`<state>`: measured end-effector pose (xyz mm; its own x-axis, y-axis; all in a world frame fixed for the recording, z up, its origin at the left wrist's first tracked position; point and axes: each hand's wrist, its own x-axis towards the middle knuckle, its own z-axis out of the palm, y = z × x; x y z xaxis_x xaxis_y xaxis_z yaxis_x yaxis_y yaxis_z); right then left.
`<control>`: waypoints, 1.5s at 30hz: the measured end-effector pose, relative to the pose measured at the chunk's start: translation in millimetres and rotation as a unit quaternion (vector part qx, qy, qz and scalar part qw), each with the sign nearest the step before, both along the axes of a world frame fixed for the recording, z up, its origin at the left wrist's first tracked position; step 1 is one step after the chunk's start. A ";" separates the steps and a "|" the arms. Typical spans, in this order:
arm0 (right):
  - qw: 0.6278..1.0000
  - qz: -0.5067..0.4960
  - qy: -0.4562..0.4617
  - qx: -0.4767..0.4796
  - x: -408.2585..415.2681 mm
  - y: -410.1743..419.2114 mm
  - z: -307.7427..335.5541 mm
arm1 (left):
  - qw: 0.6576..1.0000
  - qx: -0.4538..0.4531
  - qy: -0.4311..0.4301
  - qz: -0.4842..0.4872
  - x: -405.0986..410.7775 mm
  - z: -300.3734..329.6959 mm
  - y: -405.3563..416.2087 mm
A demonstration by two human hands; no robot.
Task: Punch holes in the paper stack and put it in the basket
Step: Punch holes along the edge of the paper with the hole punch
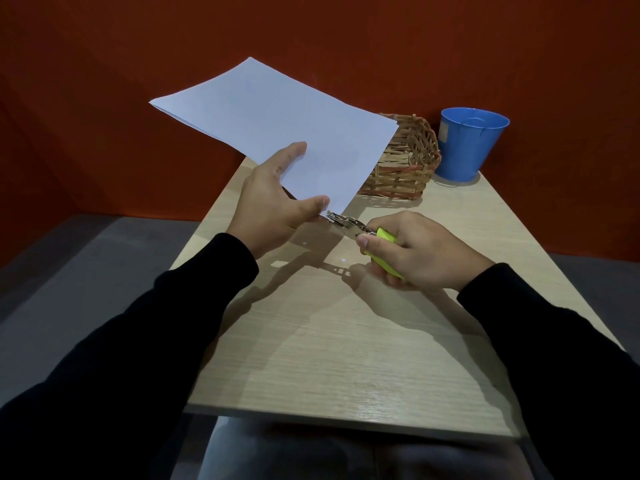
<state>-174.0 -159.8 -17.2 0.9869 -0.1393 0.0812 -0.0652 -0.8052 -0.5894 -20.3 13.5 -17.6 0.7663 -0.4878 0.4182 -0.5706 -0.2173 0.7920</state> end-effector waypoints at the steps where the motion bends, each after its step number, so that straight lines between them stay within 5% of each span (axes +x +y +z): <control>1: 1.000 0.001 0.000 -0.003 0.5 -0.5 -0.6 | 1.000 -0.001 0.001 0.000 -0.1 -0.2 -0.2; 7: 0.999 0.010 -0.009 0.031 0.0 -5.4 -1.7 | 1.000 -0.012 0.008 -0.006 -2.0 -0.9 0.2; 15: 0.995 -0.006 -0.052 -0.085 3.2 -23.2 -10.1 | 0.999 -0.048 0.005 0.001 2.1 3.1 6.1; 19: 0.992 -0.040 -0.085 0.080 -0.8 -29.6 -9.9 | 0.999 -0.027 -0.004 -0.022 -0.3 5.3 7.9; 24: 0.923 -0.106 -0.154 0.336 4.0 -25.3 -10.9 | 0.997 -0.017 0.002 -0.074 -8.2 8.8 8.2; 33: 0.954 -0.100 -0.145 0.244 1.6 -28.8 -15.5 | 0.996 -0.004 -0.004 -0.084 -8.2 11.5 10.9; 41: 0.869 -0.186 -0.246 0.387 7.6 -46.1 -10.8 | 0.987 0.016 -0.012 -0.156 -14.6 18.4 14.7; 45: 0.818 -0.166 -0.200 0.514 8.6 -57.0 -12.7 | 0.986 -0.012 -0.056 -0.158 -15.3 24.8 17.2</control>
<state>-165.4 -216.8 -29.9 0.8041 -0.5915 0.0595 0.1835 0.1518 -0.9712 -35.6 30.7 7.2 0.5263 -0.6827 0.5069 -0.6915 0.0033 0.7224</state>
